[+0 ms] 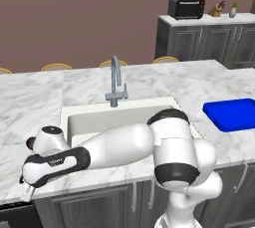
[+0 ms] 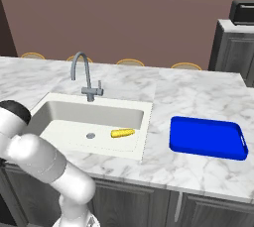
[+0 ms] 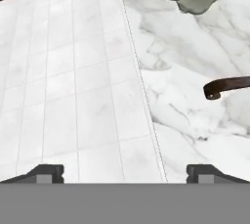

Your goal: Pick up all produce items and place them in the sink. Turn on the sink faucet to wash them. Then turn the sink off and put them in the tray.

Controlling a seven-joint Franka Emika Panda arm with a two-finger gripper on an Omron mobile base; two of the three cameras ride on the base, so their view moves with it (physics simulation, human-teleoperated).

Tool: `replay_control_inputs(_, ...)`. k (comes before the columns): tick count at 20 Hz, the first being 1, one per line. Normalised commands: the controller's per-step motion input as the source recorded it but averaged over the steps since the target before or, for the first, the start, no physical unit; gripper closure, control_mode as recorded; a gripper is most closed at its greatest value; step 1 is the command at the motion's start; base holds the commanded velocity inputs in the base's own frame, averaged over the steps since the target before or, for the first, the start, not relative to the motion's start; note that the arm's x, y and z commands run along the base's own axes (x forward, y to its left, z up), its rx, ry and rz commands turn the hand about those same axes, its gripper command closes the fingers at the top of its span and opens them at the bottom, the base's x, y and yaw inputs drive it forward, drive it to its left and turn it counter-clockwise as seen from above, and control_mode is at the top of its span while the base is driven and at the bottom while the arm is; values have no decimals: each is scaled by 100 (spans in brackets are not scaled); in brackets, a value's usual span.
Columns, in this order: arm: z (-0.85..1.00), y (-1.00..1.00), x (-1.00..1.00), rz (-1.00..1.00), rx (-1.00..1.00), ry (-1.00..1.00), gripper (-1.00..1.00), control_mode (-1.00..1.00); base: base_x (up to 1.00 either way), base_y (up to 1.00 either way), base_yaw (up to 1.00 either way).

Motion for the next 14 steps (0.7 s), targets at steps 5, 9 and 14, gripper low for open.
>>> replay_control_inputs(5, 0, 55, 5, 0, 2, 0, -100, -100, 0, 0, 0)
replay_control_inputs(9, 3, 55, 9, 0, 0, 0, -100, -100, 0, 0, 0)
replay_control_inputs(14, 5, 50, 27, 0, 0, 0, -100, -100, 0, 0, 0)
